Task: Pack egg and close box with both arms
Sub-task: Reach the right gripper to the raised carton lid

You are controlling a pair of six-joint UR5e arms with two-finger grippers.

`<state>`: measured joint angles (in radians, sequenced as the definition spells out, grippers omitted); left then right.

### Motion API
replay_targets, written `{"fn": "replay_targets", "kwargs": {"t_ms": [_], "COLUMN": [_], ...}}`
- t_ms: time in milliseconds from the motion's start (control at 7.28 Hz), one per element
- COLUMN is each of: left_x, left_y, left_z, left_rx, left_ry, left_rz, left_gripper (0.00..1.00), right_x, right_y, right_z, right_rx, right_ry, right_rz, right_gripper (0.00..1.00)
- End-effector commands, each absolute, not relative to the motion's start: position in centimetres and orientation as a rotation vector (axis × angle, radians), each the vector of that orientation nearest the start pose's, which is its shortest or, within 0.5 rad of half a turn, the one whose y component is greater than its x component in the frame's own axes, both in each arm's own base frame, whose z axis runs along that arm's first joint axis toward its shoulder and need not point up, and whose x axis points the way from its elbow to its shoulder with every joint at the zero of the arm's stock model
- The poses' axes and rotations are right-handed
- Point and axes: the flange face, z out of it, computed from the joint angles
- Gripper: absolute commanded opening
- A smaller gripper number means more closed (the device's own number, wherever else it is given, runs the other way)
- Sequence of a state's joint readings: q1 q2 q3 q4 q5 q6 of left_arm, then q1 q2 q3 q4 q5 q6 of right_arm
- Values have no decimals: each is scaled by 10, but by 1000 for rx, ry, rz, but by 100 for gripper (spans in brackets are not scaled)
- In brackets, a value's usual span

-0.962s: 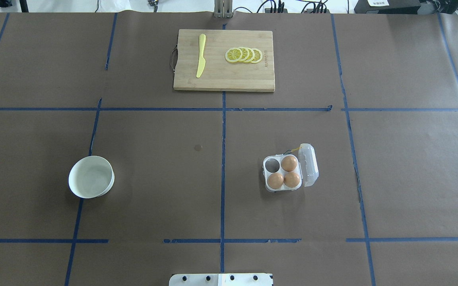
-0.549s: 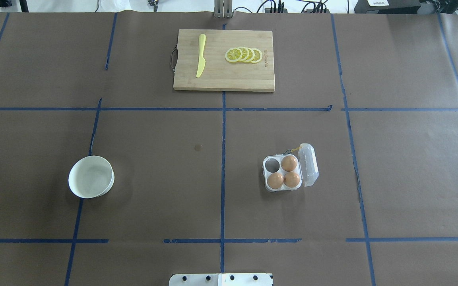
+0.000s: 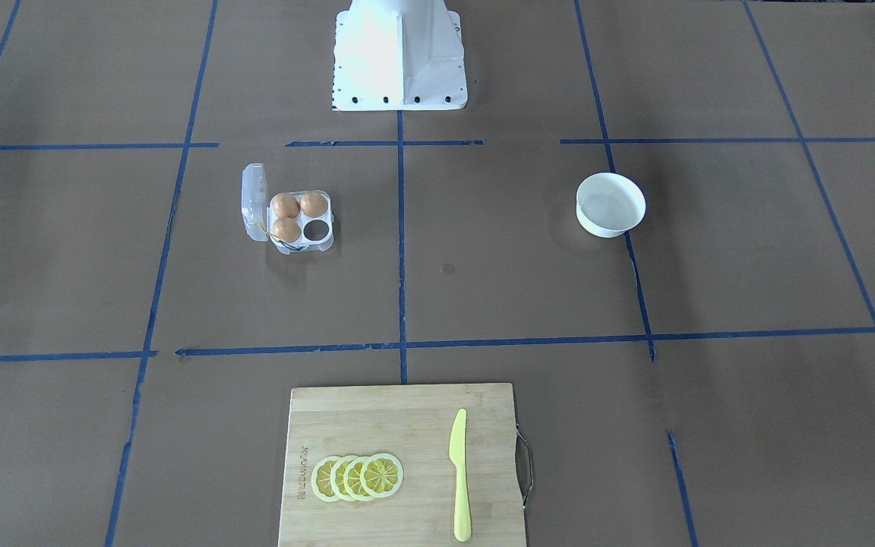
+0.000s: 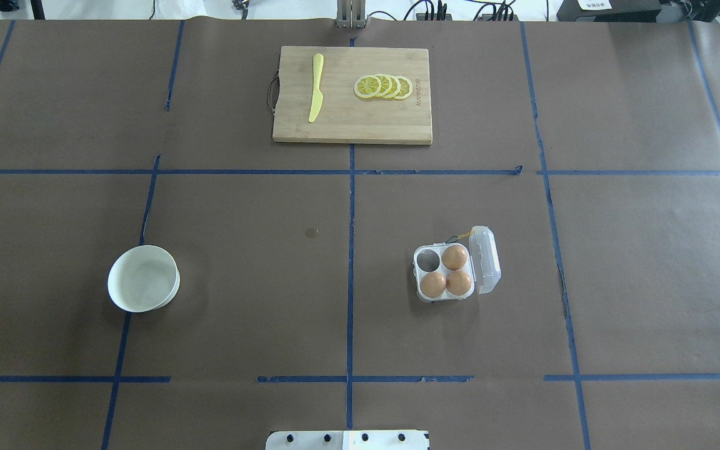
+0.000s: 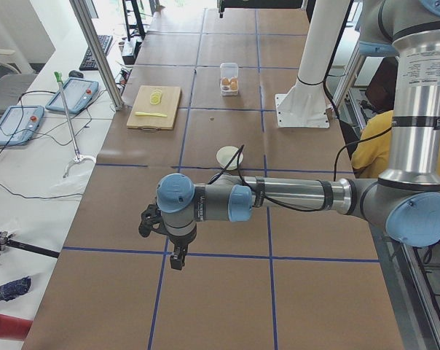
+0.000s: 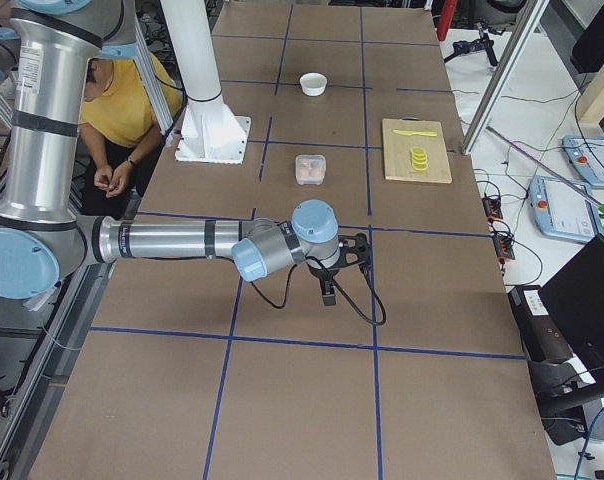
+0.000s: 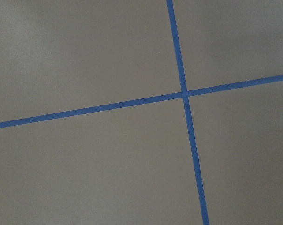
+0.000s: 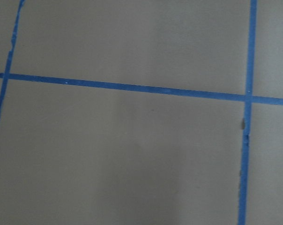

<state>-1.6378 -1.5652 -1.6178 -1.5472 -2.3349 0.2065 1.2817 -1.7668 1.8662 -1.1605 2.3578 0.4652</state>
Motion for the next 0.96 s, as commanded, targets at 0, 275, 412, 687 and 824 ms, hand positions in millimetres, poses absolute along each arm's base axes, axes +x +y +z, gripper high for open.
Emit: {"fn": "replay_targets", "kwargs": {"t_ms": [0,275,412,687,824], "left_x": [-96,-95,-95,-95,-95], "left_y": [-488,-492,-494,-496,-496], "left_z": [638,635,633,631,629], "left_rx": [137,169,172,175,178], "left_ry": [756,752,751,751,750], "left_rz": [148,161,162,166,167], "left_gripper": [100,100,100,100,100], "right_x": [-134,-193,-238,-330,-352], "right_y": [-415,-404,-405,-406,-405], "right_z": [520,498,465,390,367], "right_rx": [148,103,81,107,119], "right_ry": [-877,-930,-990,-1057,-1084], "right_rz": [-59,-62,7,93,73], "right_gripper": [75,10,0,0,0]}}
